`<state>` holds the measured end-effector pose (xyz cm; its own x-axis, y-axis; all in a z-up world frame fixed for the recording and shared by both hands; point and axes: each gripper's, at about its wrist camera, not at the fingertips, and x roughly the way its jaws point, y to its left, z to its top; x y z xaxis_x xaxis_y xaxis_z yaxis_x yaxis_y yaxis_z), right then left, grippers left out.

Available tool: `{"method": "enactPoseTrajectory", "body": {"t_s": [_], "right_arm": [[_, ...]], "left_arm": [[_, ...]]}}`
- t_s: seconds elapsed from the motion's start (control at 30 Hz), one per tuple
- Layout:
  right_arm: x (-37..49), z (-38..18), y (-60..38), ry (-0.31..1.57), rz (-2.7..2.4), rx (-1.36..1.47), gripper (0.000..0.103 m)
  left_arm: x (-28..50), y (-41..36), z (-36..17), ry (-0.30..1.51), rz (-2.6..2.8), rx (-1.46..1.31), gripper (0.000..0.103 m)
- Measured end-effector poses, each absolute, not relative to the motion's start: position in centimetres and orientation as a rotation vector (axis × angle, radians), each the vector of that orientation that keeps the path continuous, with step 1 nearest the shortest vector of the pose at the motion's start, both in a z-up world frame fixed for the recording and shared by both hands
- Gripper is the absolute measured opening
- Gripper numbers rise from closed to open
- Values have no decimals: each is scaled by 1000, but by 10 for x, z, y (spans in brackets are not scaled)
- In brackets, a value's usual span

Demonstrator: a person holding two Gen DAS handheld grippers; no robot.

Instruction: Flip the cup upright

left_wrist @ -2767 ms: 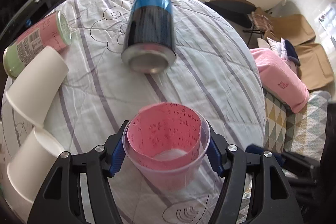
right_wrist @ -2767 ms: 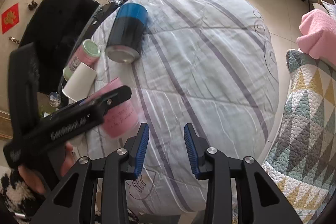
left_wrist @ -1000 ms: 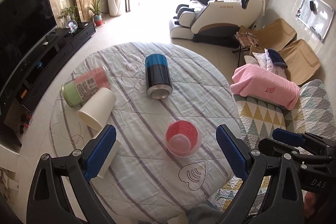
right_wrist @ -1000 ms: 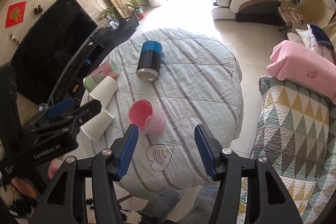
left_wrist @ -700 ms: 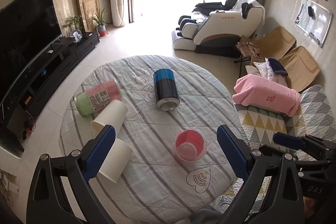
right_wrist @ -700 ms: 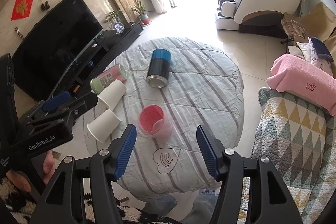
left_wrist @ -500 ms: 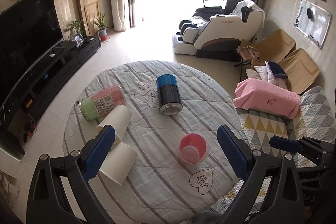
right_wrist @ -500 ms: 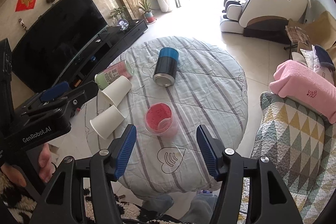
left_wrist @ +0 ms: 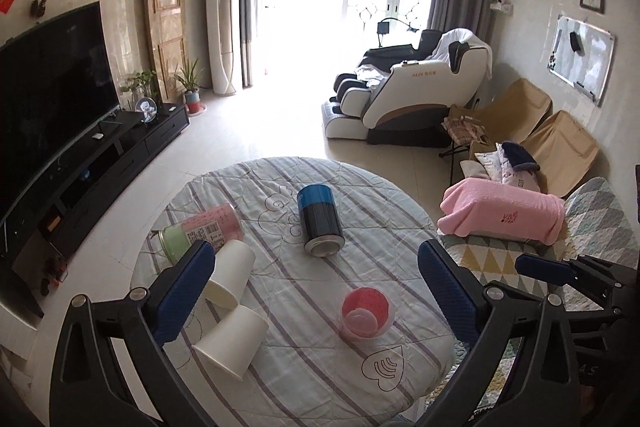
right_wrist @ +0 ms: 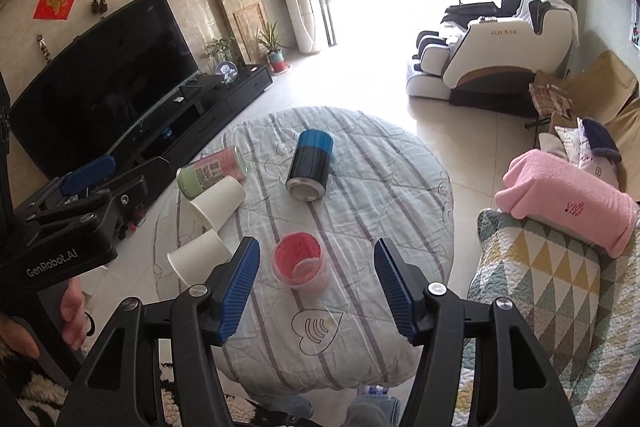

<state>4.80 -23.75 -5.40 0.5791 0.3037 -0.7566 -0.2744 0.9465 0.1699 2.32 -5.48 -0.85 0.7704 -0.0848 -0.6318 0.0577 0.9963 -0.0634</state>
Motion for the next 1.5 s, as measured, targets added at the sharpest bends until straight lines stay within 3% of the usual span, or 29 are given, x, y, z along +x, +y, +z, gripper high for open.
{"method": "enactPoseTrajectory", "body": {"t_s": [0.67, 1.5], "right_arm": [[47, -30, -231, 774, 336, -13, 61], [40, -21, -230, 726, 341, -39, 61]], "left_arm": [[13, -53, 22, 526, -80, -10, 103], [8, -51, 22, 507, -68, -8, 103]]}}
